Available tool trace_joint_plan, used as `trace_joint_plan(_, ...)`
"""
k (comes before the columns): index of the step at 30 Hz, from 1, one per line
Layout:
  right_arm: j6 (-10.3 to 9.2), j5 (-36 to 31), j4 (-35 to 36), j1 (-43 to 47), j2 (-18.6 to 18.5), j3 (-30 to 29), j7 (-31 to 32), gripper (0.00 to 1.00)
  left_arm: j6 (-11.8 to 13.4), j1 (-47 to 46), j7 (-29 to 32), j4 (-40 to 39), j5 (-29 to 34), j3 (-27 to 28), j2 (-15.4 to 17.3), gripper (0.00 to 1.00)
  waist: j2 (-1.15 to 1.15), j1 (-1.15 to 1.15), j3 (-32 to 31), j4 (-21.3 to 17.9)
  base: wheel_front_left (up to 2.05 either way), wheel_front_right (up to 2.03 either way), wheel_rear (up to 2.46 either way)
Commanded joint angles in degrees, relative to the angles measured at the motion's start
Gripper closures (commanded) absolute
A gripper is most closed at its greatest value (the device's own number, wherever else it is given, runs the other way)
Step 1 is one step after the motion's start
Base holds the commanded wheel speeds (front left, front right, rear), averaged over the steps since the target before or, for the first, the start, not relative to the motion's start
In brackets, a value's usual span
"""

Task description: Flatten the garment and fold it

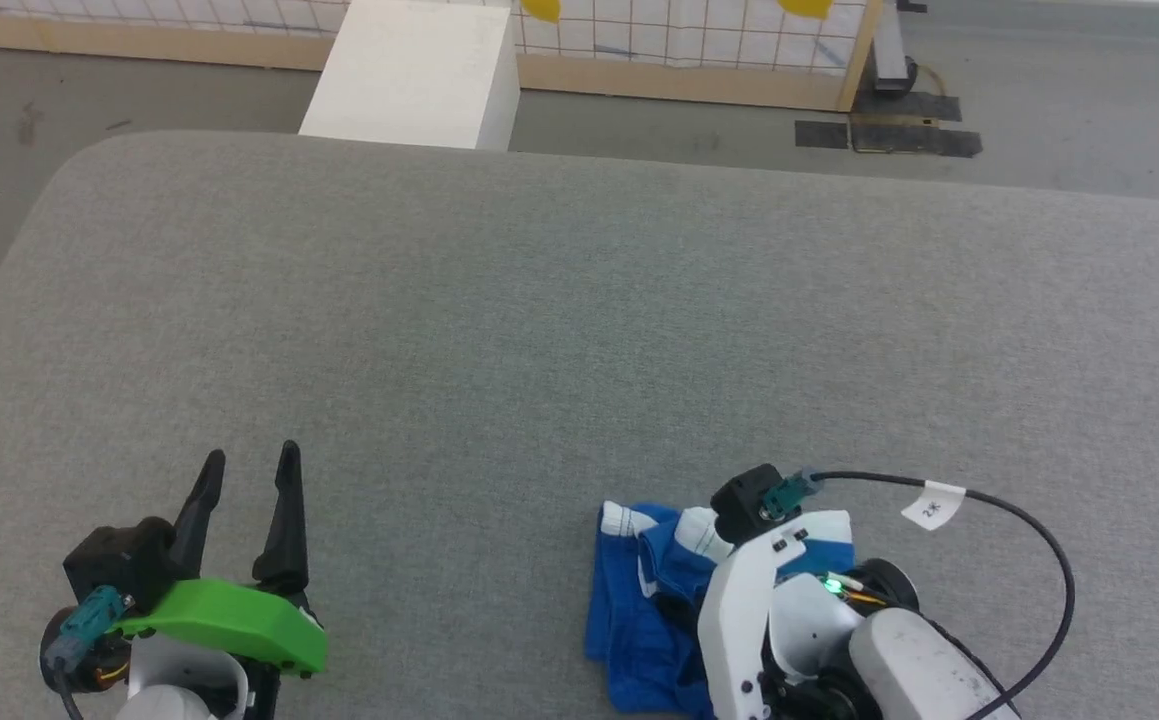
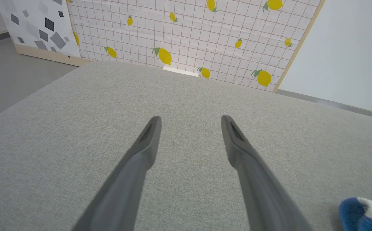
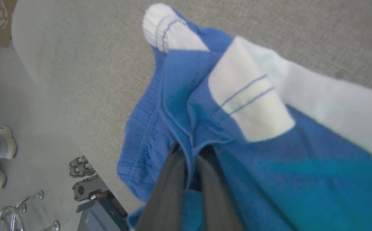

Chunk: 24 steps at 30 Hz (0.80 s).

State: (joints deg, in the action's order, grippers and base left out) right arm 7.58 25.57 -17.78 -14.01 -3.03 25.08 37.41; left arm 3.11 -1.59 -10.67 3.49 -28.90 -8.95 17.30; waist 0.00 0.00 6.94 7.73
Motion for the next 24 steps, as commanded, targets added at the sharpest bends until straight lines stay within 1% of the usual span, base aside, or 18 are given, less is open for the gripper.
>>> trace_joint_plan(1,-0.09,0.26,-1.19,-1.16,0.14,0.66,-1.35,0.65,-0.19,-1.06,-0.05,0.33,-0.34,-0.14,-0.23,0.0,0.0,0.0,0.11,0.28,0.0,0.0,0.0)
trace_joint_plan(2,-0.09,0.52,-1.69,-1.57,0.14,1.28,-2.19,0.0,-0.21,-1.11,-0.1,0.44,-0.39,-0.15,-0.23,0.0,0.0,0.0,0.14,0.31,0.0,0.0,0.0)
trace_joint_plan(4,-0.09,1.59,-2.22,-2.44,0.14,3.05,-3.16,0.0,-0.25,-1.12,-0.2,0.66,-0.48,-0.16,-0.17,0.0,0.0,0.0,0.05,0.26,0.0,0.0,0.0)
trace_joint_plan(7,-0.09,3.57,-1.36,-3.83,0.14,6.45,-2.9,0.0,-0.24,-0.79,-0.26,0.95,-0.58,-0.21,-0.03,0.0,0.0,0.0,-0.47,-0.05,0.0,0.0,0.0)
trace_joint_plan(11,-0.09,6.19,1.96,-4.94,0.14,9.57,-2.48,0.0,-0.12,-0.4,-0.24,1.06,-0.6,-0.38,0.11,0.0,0.0,0.0,-1.4,-0.75,0.0,0.0,0.0)
trace_joint_plan(14,-0.09,6.84,5.0,-5.34,0.14,9.95,-2.78,0.0,-0.01,-0.16,-0.16,0.97,-0.49,-0.62,0.23,0.0,0.0,0.0,-2.1,-1.49,0.0,0.0,0.0)
trace_joint_plan(17,-0.09,5.68,8.11,-5.03,0.15,7.59,-4.18,0.0,0.22,0.11,-0.17,0.82,-0.42,-0.66,0.39,0.0,0.0,0.0,-2.68,-2.38,0.0,0.0,0.0)
trace_joint_plan(19,-0.09,3.37,10.36,-4.16,0.15,4.17,-5.18,0.0,0.4,0.39,-0.23,0.58,-0.34,-0.7,0.47,0.0,0.0,0.0,-2.94,-3.02,0.0,0.0,0.0)
trace_joint_plan(21,-0.09,-0.85,12.39,-2.6,0.15,-0.05,-5.1,0.0,0.55,0.62,-0.26,0.34,-0.24,-0.77,0.57,0.0,0.0,0.0,-3.14,-3.64,0.0,0.0,0.0)
trace_joint_plan(24,-0.09,-8.64,15.7,1.19,0.15,-7.08,-2.65,0.0,0.75,0.95,-0.33,-0.09,-0.17,-0.84,0.69,0.0,0.0,0.0,-3.08,-4.41,0.0,0.0,0.0)
